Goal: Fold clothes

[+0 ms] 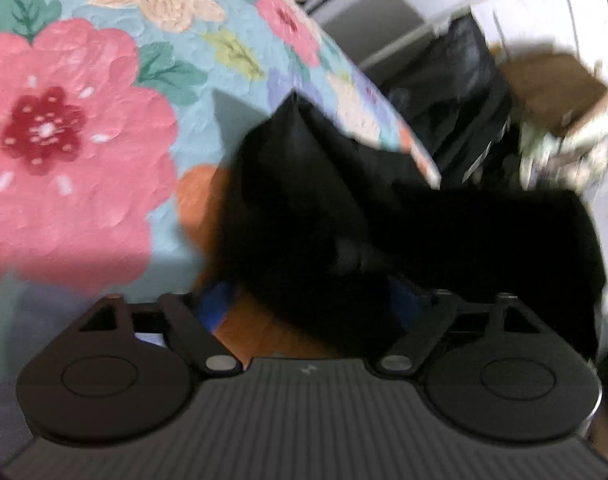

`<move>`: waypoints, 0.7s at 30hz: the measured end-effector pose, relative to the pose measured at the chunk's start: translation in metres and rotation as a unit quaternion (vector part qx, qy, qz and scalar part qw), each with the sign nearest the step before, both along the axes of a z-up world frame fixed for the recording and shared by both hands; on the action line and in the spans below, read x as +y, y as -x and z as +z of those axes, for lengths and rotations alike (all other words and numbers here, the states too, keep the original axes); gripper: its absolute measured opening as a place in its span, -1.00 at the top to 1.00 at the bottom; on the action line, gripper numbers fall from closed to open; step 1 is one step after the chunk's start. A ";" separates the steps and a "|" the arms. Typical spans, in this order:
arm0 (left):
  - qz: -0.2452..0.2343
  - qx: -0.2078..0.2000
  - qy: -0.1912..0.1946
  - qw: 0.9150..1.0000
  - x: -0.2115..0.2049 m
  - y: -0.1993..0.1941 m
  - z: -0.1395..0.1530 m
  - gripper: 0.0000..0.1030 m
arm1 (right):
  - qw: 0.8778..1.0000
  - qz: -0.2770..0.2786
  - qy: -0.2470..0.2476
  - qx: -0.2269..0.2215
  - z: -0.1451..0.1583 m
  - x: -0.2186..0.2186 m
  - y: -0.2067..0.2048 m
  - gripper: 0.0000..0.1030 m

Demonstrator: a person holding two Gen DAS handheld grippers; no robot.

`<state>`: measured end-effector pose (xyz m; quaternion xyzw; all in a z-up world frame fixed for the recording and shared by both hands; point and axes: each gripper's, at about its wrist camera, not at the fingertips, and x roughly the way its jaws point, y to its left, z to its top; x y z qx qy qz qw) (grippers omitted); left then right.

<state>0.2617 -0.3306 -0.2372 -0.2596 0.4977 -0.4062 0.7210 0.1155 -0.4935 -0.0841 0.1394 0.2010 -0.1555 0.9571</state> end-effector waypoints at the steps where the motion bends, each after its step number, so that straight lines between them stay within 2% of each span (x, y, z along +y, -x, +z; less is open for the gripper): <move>1: 0.013 0.005 0.014 1.000 -0.004 -0.004 -0.003 -0.79 | 1.000 0.011 -0.021 -0.008 -0.007 -0.002 0.002 0.92; 2: 0.009 0.003 0.022 1.000 -0.010 -0.009 -0.006 -0.74 | 0.999 0.022 -0.043 -0.016 -0.013 -0.003 0.004 0.91; 3: 0.004 0.001 0.030 1.000 -0.017 -0.014 -0.009 -0.30 | 0.997 0.033 -0.064 -0.024 -0.020 -0.004 0.006 0.91; 4: -0.001 -0.002 0.035 0.999 -0.023 -0.018 -0.010 0.87 | 0.995 0.044 -0.084 -0.033 -0.027 -0.005 0.006 0.91; 7: -0.019 -0.036 0.006 0.999 -0.028 -0.018 -0.001 0.90 | 0.983 0.081 -0.158 -0.048 -0.046 -0.001 -0.001 0.89; 9: -0.007 -0.066 -0.019 0.998 -0.018 -0.015 0.009 0.92 | 0.970 0.106 -0.211 -0.055 -0.057 0.003 -0.008 0.87; 11: 0.005 -0.095 -0.045 0.994 -0.008 -0.011 0.019 1.00 | 0.957 0.150 -0.245 -0.051 -0.063 0.029 -0.020 0.86; 14: 0.022 -0.139 -0.083 0.987 0.008 -0.006 0.034 0.99 | 0.930 0.216 -0.294 -0.045 -0.072 0.068 -0.038 0.85; 18: 0.046 -0.197 -0.133 0.970 0.028 0.002 0.054 0.99 | 0.884 0.300 -0.356 -0.037 -0.084 0.121 -0.062 0.85; 20: 0.055 -0.224 -0.159 0.960 0.037 0.005 0.063 0.98 | 0.888 0.314 -0.335 0.031 -0.103 0.148 -0.078 0.86; 21: 0.051 -0.231 -0.175 0.956 0.035 0.005 0.063 0.94 | 0.893 0.311 -0.324 0.036 -0.097 0.145 -0.076 0.85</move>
